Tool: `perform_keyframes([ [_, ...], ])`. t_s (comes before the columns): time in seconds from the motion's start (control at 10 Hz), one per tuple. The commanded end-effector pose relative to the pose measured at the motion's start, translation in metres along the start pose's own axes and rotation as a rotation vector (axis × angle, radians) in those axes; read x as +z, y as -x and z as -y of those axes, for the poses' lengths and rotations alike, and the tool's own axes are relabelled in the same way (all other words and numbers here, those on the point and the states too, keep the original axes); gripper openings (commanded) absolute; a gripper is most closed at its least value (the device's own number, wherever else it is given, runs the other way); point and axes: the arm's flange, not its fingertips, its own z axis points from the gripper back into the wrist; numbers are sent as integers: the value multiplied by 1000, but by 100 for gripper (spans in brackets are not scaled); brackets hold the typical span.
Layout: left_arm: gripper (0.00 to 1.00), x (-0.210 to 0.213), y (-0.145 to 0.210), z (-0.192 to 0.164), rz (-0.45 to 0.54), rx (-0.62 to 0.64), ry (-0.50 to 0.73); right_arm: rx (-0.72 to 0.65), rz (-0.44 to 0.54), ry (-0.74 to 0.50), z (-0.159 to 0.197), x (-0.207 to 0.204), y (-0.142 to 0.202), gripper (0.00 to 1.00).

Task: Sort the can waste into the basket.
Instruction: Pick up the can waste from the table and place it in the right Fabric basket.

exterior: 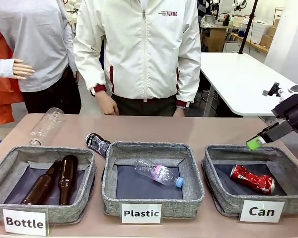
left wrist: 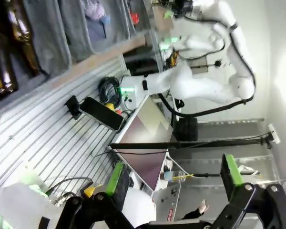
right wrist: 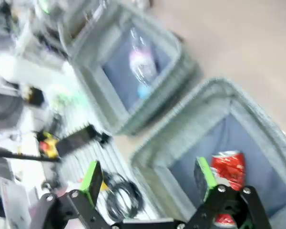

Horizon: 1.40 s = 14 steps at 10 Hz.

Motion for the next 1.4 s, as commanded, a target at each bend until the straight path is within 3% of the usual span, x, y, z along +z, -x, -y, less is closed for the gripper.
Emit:
perform_keyframes([
  [0.0,100,-48,-1,-18,9,13,23,-428,445,-304,22,8,4,100],
  [0.2,100,-51,-9,-31,60,11,5,-570,632,-525,45,17,18,100],
  [0.3,100,-49,-11,-36,93,3,-37,-604,701,-549,56,22,21,100],
  [0.4,100,-47,-16,-42,128,-2,-87,-302,255,-293,32,9,24,100],
  [0.5,100,-8,-33,-16,43,15,-23,-302,255,-293,32,9,24,100],
  [1.3,100,-8,-33,-16,43,15,-23,-302,255,-293,32,9,24,100],
])
